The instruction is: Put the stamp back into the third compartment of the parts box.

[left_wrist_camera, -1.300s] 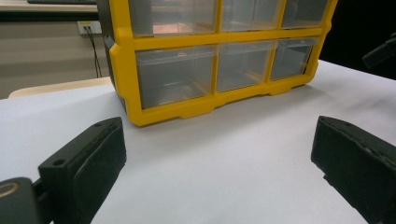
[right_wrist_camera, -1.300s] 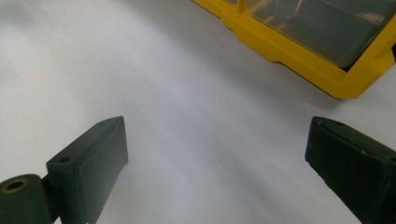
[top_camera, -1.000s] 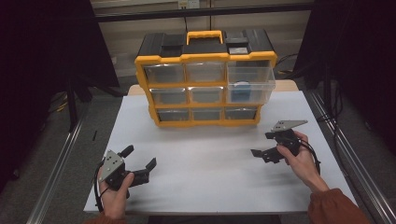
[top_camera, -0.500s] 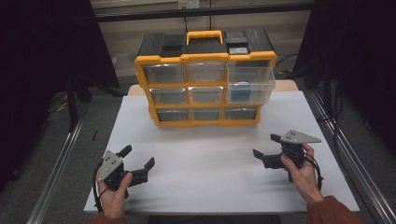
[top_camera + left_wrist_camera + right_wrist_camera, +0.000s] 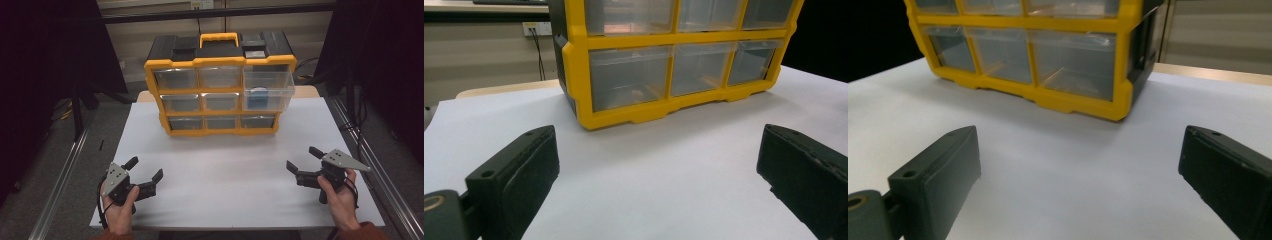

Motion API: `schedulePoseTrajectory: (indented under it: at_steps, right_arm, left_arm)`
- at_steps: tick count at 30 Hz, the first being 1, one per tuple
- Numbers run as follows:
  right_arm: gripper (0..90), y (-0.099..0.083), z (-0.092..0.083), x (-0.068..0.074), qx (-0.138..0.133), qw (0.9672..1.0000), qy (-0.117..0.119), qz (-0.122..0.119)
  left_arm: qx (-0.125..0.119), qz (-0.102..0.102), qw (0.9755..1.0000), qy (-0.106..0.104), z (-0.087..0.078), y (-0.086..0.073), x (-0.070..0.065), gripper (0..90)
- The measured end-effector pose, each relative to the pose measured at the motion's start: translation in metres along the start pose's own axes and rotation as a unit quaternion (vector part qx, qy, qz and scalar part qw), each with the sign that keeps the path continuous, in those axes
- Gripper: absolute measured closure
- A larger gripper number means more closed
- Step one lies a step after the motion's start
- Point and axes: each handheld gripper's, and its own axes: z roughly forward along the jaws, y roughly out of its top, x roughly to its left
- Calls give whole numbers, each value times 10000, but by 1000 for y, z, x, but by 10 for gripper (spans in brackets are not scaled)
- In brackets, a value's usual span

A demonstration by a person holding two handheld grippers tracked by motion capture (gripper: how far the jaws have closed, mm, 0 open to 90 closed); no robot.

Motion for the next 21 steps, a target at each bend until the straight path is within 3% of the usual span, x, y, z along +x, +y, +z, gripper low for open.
schedulePoseTrajectory:
  at_steps: [4,6,8,9,10,13,15,17,18,21]
  right_arm:
    - [34,-4,-11,-4,-32,9999,-90,72]
    - [34,-6,-16,-6,-71,9998,-200,60]
    - [30,-9,-20,-8,-33,9996,-233,121]
    - [30,-11,-23,-9,2,9995,-283,118]
    - [30,-17,-25,-10,101,9991,-409,42]
    - [30,-17,-27,-11,61,9992,-382,88]
    - [30,-17,-28,-12,32,9993,-355,127]
    - [29,-16,-28,-11,-29,9994,-296,189]
    - [27,-15,-27,-10,-32,9995,-287,117]
    - [28,-15,-25,-9,-59,9996,-234,110]
  left_arm:
    - [-5,-54,10000,-44,0,0,-1,36]
    - [78,34,10000,-44,0,0,-1,38]
    - [-28,-49,9999,-92,0,0,-2,40]
    - [40,48,9999,-130,-1,1,-2,40]
    - [-33,-30,10000,-88,0,1,-2,39]
    - [-10,22,9999,-104,0,1,-2,39]
    - [-43,84,9996,-268,-1,1,0,30]
    - [-35,117,9998,-180,0,1,-1,27]
    - [-52,67,9996,-259,2,1,0,27]
    - [-9,43,9997,-224,3,1,1,27]
